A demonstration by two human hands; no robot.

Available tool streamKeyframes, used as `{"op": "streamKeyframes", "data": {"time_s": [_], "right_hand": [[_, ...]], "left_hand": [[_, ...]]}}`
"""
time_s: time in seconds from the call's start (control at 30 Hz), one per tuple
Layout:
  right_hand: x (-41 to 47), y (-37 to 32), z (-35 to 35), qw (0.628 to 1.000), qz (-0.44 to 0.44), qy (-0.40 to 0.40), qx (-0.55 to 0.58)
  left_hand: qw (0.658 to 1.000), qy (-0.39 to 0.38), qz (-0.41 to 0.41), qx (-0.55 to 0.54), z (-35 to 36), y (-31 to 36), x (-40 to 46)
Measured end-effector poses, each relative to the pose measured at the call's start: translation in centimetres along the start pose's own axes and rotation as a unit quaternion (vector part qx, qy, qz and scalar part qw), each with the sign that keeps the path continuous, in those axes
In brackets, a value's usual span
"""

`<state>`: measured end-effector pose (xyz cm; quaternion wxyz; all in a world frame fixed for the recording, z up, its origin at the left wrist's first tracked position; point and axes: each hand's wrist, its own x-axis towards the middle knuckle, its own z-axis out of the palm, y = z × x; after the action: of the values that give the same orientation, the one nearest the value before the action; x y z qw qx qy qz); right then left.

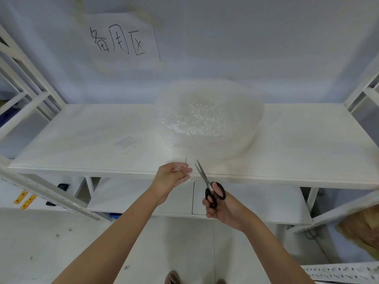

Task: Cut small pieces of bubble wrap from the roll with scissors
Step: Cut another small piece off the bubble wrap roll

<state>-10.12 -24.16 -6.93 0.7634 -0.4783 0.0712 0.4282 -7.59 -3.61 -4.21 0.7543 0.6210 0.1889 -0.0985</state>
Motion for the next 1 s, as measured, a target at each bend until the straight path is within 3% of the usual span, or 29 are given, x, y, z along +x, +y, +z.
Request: {"op": "streamKeyframes", "data": {"time_s": [0.23,0.43,1.0], "right_hand": [[0.41,0.1,0.22,0.999,0.015,0.005,-0.036],[0.67,0.31,0.28,1.0,0.004,0.001,0.029],[0.72,-0.23,0.64,0.999,-0.042,0.014,0.016]], "left_hand": [[1.0,-0.003,0.009,-0.005,-0.18,0.13,0.24],[1.0,-0.01,0.01,-0.003,-0.32,0.28,0.38],[0.999,-0.023,0.013,-0.04,-0.1,0.24,0.62]]}}
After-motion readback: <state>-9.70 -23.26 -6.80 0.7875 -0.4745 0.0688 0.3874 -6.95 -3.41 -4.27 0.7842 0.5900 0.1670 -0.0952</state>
